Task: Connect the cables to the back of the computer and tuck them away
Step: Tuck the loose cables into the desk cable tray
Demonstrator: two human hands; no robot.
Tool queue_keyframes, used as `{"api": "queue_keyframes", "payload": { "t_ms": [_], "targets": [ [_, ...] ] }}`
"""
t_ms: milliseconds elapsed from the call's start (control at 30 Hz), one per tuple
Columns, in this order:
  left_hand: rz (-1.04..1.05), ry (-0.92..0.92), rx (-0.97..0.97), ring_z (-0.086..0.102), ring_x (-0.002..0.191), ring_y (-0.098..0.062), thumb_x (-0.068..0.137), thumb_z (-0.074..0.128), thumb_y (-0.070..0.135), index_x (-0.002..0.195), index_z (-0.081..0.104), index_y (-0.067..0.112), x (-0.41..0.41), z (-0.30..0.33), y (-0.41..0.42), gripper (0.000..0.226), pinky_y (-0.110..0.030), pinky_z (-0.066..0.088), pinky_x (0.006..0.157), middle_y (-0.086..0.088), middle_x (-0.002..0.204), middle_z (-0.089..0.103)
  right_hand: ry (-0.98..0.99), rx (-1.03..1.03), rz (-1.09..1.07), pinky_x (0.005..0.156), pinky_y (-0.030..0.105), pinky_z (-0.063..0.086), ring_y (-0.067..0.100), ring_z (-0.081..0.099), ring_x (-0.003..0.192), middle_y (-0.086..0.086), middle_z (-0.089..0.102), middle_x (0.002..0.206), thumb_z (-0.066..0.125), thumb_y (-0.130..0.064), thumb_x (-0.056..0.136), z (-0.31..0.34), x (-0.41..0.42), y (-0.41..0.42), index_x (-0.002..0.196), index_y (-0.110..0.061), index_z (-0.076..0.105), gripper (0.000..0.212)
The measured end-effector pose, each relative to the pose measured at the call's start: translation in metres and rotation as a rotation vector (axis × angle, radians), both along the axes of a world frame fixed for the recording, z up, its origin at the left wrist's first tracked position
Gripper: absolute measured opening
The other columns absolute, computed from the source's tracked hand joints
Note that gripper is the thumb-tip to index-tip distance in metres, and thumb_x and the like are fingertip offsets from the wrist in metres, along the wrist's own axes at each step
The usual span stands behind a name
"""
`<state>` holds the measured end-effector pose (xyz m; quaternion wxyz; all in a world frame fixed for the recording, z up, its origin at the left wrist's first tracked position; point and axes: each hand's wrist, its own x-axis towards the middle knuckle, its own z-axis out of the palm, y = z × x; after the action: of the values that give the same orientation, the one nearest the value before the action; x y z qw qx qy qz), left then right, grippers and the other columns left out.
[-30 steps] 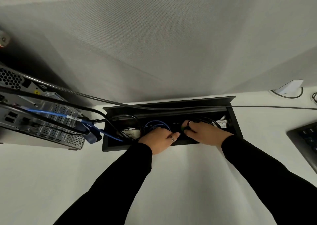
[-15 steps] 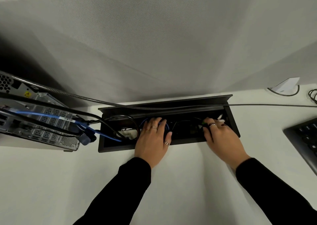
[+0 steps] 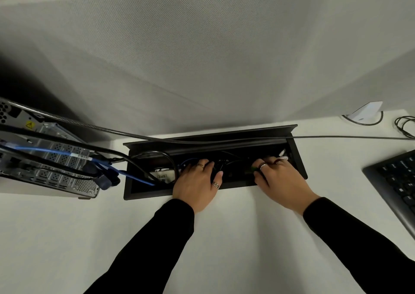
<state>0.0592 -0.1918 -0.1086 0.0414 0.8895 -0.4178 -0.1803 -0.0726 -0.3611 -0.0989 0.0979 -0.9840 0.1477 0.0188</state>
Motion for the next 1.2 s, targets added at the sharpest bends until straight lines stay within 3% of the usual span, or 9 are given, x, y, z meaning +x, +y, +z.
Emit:
{"api": "queue_keyframes", "payload": {
  "t_ms": [133,233,367,433,667,767,900,1033,1200],
  "targets": [
    [0.024,0.121,0.025,0.038,0.133,-0.021,0.097,0.022,0.047,0.136,0.044,0.019,0.004,0.001,-0.006,0.052,-0.033,0.03,0.108,0.0,0.148,0.038,0.072,-0.09,0.051,0.049,0.029,0.044,0.027,0.06,0.051,0.007,0.058,0.047,0.031,-0.033,0.081,0.01,0.016,0.002,0.079,-0.007,0.063,0.041],
    [0.059,0.179,0.062,0.049,0.123,-0.024,0.098,0.022,0.045,0.122,0.056,0.017,0.005,0.003,-0.01,0.05,-0.035,0.038,0.1,-0.005,0.134,0.054,0.098,-0.083,0.113,0.057,0.028,0.035,0.031,0.063,0.072,0.013,0.065,0.069,0.028,-0.034,0.089,0.02,0.021,-0.001,0.099,-0.004,0.06,0.045],
    [0.069,0.166,0.09,0.058,0.106,-0.03,0.097,0.02,0.044,0.107,0.058,0.015,0.006,0.003,-0.01,0.049,-0.038,0.046,0.089,-0.012,0.111,0.065,0.184,-0.229,0.156,0.046,0.024,0.028,0.028,0.06,0.055,0.008,0.064,0.061,0.07,-0.025,0.075,0.014,0.019,-0.003,0.078,-0.007,0.066,0.019],
    [0.014,0.099,0.057,0.058,0.106,-0.029,0.099,0.02,0.039,0.109,0.058,0.013,0.003,0.005,-0.007,0.047,-0.036,0.046,0.089,-0.012,0.112,0.065,0.163,-0.089,0.076,0.054,0.031,0.046,0.035,0.063,0.071,0.013,0.069,0.075,0.042,-0.027,0.09,-0.001,0.012,0.001,0.084,-0.005,0.064,0.032],
    [-0.078,-0.046,-0.273,0.059,0.109,-0.019,0.092,0.014,0.044,0.13,0.05,0.023,0.002,0.006,0.013,0.056,-0.03,0.049,0.081,0.001,0.123,0.061,-0.292,0.14,-0.064,0.066,0.031,0.057,0.028,0.068,0.089,0.01,0.069,0.107,0.062,-0.007,0.085,-0.005,0.01,0.028,0.111,-0.009,0.061,0.027],
    [-0.106,-0.062,-0.339,0.067,0.09,-0.019,0.091,0.021,0.04,0.115,0.062,0.022,0.002,-0.001,0.02,0.051,-0.029,0.053,0.066,0.0,0.105,0.069,-0.241,0.147,-0.05,0.054,0.033,0.056,0.031,0.069,0.068,0.012,0.072,0.079,0.064,-0.004,0.081,-0.006,0.022,0.023,0.107,-0.011,0.064,0.027],
    [-0.091,-0.15,-0.35,0.067,0.064,-0.018,0.091,0.031,0.036,0.086,0.068,0.02,0.004,-0.007,0.021,0.04,-0.025,0.051,0.047,0.003,0.077,0.071,-0.086,0.415,-0.004,0.075,0.025,0.054,0.013,0.07,0.077,0.002,0.075,0.082,0.065,-0.008,0.082,0.007,0.043,0.014,0.095,-0.012,0.066,0.014],
    [-0.047,-0.176,-0.375,0.061,0.052,-0.019,0.09,0.034,0.036,0.066,0.058,0.016,0.003,-0.009,0.019,0.039,-0.025,0.044,0.041,0.002,0.063,0.063,0.144,0.53,0.05,0.06,0.001,0.04,-0.01,0.058,0.059,-0.006,0.067,0.065,0.066,-0.001,0.078,0.012,0.058,0.008,0.078,-0.019,0.06,0.019],
    [-0.008,-0.123,-0.427,0.057,0.049,-0.021,0.089,0.035,0.036,0.061,0.054,0.013,0.002,-0.011,0.02,0.04,-0.026,0.044,0.042,0.0,0.059,0.059,0.414,0.692,0.056,0.051,0.003,0.039,-0.009,0.055,0.052,0.005,0.071,0.078,0.055,0.007,0.075,0.021,0.076,0.0,0.089,-0.008,0.061,0.022]
  ]
}}
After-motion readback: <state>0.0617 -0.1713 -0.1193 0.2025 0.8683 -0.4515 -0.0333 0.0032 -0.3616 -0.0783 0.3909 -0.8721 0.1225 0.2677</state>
